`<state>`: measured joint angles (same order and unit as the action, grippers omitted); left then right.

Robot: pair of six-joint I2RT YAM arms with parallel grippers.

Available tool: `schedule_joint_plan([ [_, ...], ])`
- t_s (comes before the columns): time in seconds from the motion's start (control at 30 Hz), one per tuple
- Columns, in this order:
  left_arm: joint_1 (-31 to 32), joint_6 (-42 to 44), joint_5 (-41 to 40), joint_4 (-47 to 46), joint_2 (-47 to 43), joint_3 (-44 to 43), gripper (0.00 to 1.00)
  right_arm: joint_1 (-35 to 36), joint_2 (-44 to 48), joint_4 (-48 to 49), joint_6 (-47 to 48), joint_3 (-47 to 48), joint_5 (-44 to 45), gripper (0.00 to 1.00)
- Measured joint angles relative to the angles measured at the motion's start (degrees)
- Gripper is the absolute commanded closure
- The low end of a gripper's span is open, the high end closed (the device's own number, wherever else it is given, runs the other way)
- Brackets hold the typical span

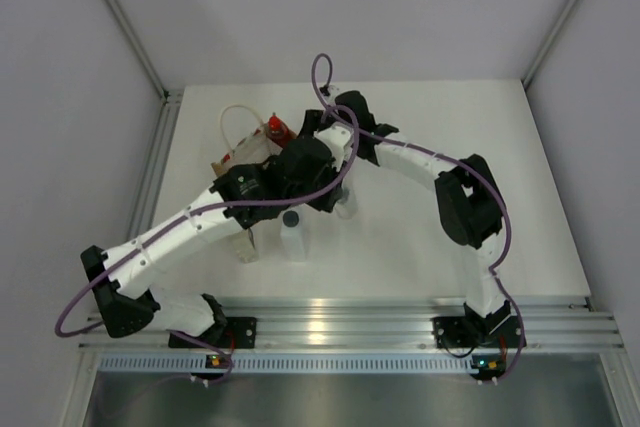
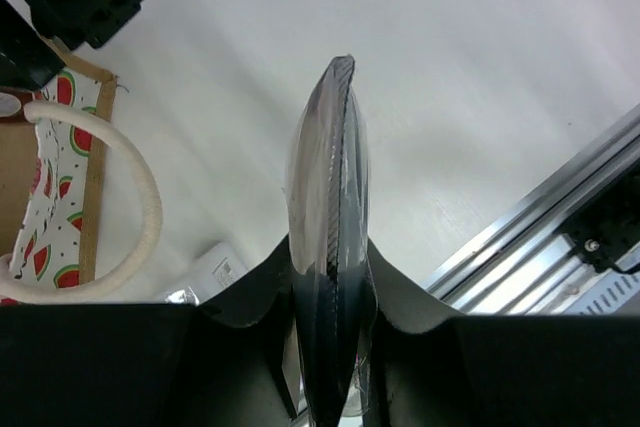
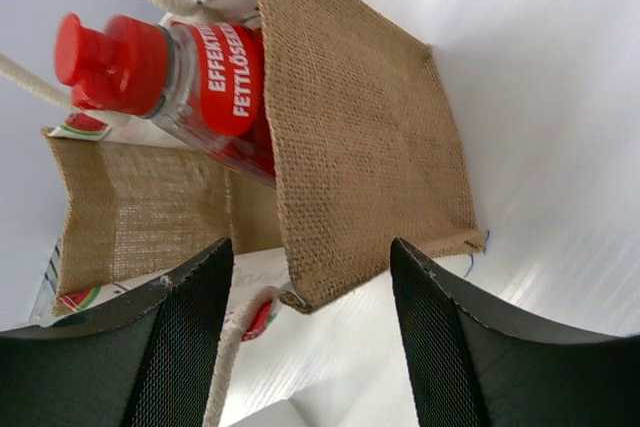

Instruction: Take the personal care products out of the canvas bag

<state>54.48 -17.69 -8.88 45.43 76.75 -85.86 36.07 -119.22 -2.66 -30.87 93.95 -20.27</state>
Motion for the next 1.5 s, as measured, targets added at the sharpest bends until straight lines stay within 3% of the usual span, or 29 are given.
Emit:
schedule_joint_plan([
  [0.2,6.3,-1.0,-6.7,-7.2,-0.3,11.5,1.0,0.0,-0.1,-0.2,-0.3,1.1,-0.7,0.37],
  [0.4,9.6,-3.1,-7.0,-18.3,-1.2,24.2,1.0,0.0,-0.2,-0.3,-0.3,1.7,-0.9,0.37],
  [0.77,11.7,-5.6,-7.1,-25.7,6.2,26.3,1.0,0.0,-0.5,-0.3,-0.7,1.8,-0.9,0.38],
  [0.8,11.9,-5.8,-7.3,-26.4,6.5,26.3,0.97,0.0,-0.5,-0.2,-0.7,1.8,-0.9,0.38],
  [0.9,12.0,-6.3,-7.7,-27.1,6.7,26.4,0.63,0.0,-0.5,-0.3,-0.8,1.8,-0.9,0.37],
  [0.93,12.0,-6.3,-7.8,-27.1,6.7,26.4,0.44,0.0,-0.5,-0.2,-0.8,1.8,-0.9,0.37],
  [1.07,11.9,-6.4,-8.7,-28.3,6.6,26.5,0.17,0.0,-0.5,-0.3,-0.9,1.8,-0.9,0.37],
  [1.27,11.9,-6.1,-11.0,-28.3,3.5,26.8,0.04,0.0,-0.5,-0.2,-0.9,1.8,-0.9,0.37],
  [1.5,12.0,-4.7,-21.9,-22.3,-3.7,22.0,0.02,0.0,-0.5,-0.2,-1.4,1.8,-1.1,0.37],
])
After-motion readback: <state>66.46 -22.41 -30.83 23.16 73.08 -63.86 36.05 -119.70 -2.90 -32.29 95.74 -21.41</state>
